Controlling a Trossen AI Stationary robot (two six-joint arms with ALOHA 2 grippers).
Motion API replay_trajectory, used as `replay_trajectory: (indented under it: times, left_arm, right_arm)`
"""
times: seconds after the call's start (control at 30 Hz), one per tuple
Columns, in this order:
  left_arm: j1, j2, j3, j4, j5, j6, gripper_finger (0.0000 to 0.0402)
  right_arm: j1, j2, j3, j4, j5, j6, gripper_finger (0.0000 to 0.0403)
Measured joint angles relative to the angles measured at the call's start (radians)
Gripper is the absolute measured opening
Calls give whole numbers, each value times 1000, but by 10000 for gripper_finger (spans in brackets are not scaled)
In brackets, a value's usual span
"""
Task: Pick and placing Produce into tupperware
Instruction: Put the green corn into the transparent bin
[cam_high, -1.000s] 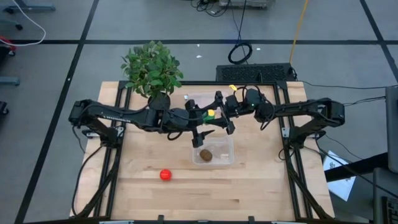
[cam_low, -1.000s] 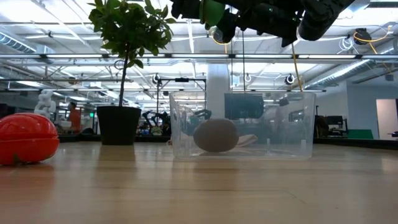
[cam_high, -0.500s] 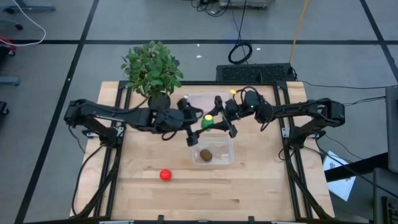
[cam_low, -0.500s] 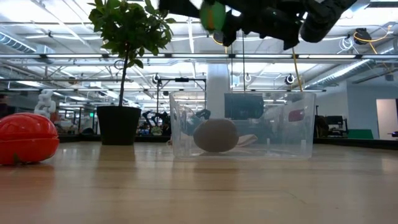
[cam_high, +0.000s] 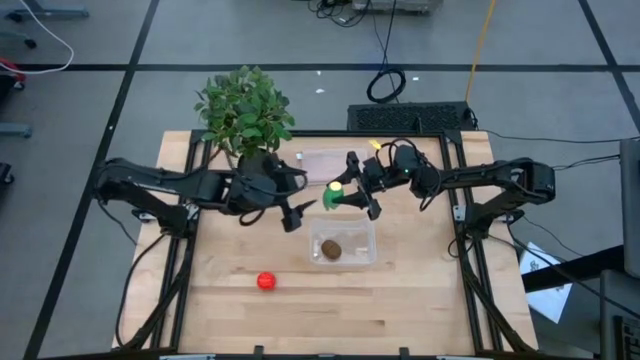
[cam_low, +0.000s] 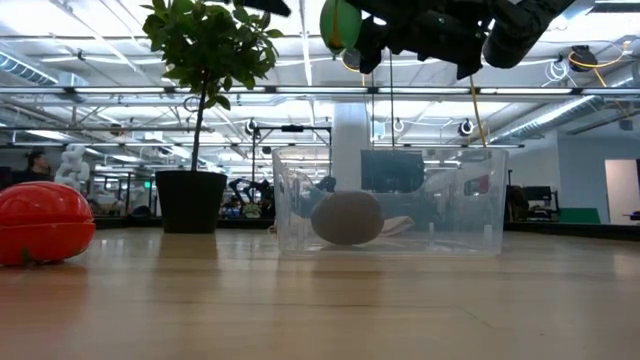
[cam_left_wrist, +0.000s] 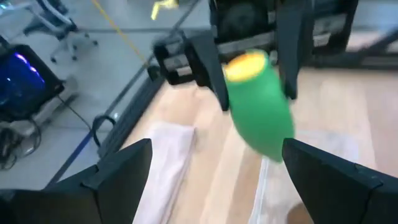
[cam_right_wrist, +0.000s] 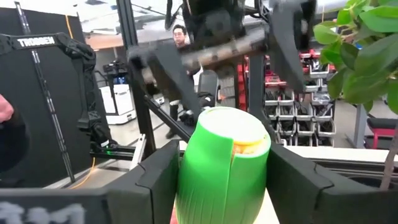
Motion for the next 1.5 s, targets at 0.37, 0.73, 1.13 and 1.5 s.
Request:
replay_trajectory:
  times: [0.37,0.73,1.13,1.5]
  left_arm:
    - [1,-37,1,-359,-77,-223,354]
    - [6,-52,0,-394,-82,-215,29]
    - [-86,-308,-31,-347,-319,-199,2]
    - [-182,-567,-506,230,-303,-25,1]
  right_arm:
    - [1,0,1,-2,5,0,192]
    - [1,0,2,-2,5,1,192]
    - [2,0,2,-2,5,-2,192]
    - [2,0,2,-2,5,0,192]
